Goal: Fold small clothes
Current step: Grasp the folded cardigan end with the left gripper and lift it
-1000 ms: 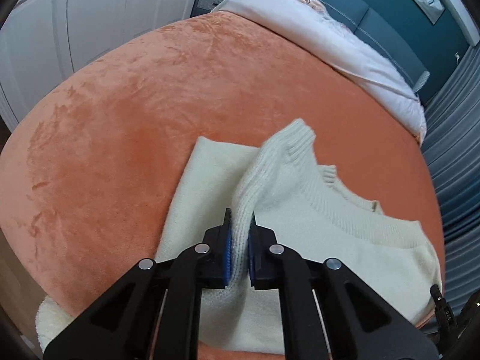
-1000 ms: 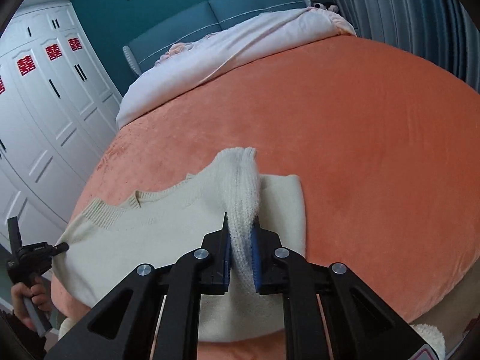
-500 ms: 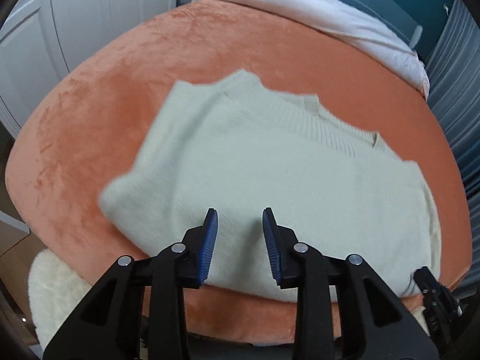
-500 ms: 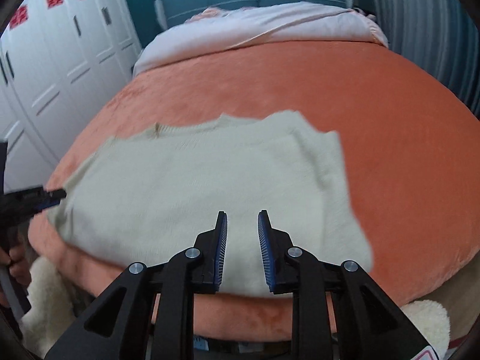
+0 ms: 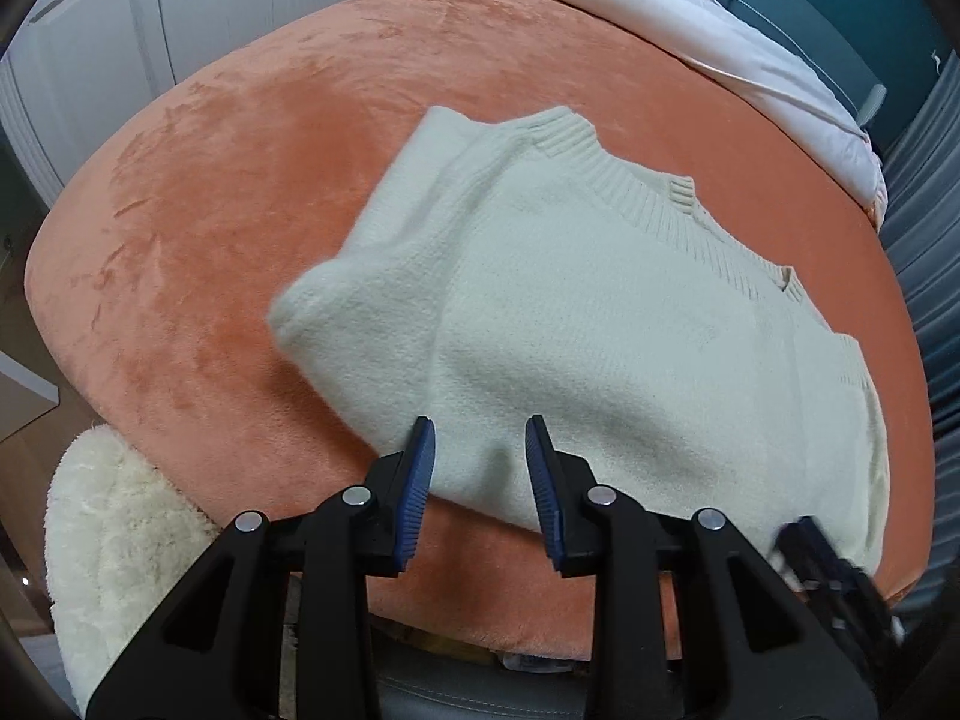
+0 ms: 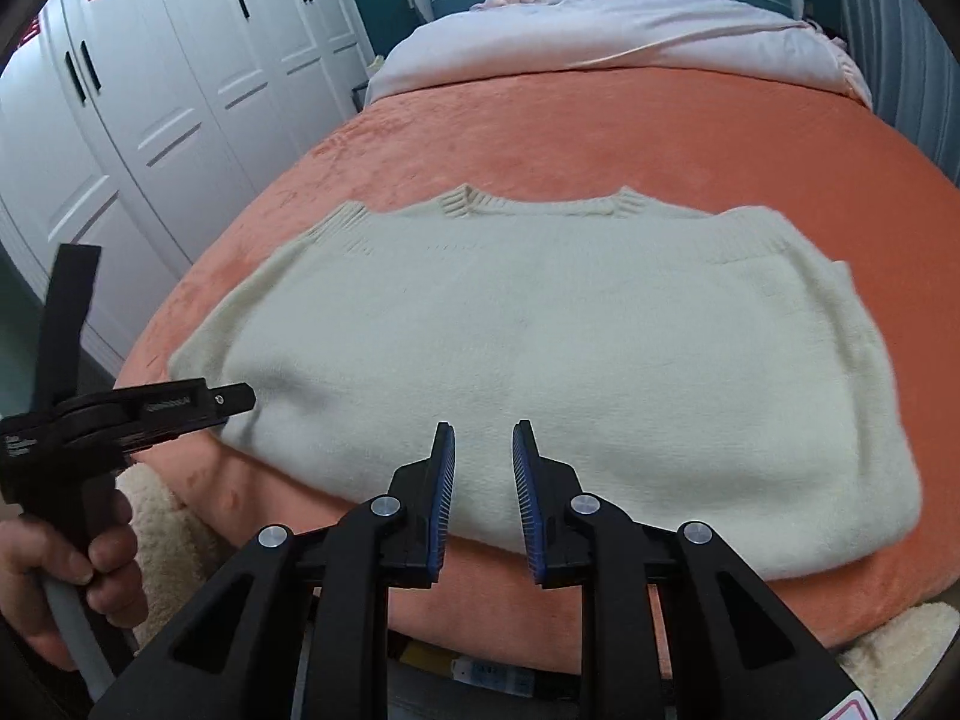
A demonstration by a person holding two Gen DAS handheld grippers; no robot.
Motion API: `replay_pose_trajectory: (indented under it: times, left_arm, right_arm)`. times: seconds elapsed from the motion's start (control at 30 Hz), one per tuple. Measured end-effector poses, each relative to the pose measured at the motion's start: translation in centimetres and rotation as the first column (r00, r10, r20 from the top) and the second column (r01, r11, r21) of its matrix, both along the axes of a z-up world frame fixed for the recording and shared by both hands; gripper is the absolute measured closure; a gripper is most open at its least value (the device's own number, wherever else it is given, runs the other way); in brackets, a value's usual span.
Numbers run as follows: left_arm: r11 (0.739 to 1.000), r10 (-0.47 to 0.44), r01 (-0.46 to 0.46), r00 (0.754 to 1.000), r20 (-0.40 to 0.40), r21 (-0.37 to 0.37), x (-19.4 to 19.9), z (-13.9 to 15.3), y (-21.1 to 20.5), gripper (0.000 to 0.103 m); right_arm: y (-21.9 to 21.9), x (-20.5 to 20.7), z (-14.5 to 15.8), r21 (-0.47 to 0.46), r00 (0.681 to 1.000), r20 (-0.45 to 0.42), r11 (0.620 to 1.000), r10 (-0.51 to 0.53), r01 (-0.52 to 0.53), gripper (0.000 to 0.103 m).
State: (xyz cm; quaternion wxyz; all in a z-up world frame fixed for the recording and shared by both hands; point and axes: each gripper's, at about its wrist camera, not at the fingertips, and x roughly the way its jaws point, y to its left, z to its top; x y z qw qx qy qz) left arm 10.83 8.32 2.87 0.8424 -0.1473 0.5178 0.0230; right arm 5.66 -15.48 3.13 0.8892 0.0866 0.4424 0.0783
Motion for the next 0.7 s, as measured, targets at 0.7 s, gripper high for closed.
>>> replay_pose_trajectory:
  times: [0.7]
  left_arm:
    - [0.853, 0.363, -0.374, 0.926, -0.102, -0.365, 2.1, -3.2, 8.3, 0.033]
  right_arm:
    - [2.3, -3.1, 1.0, -0.013, 1.0, -0.01, 1.0, 0.017, -0.017, 0.081]
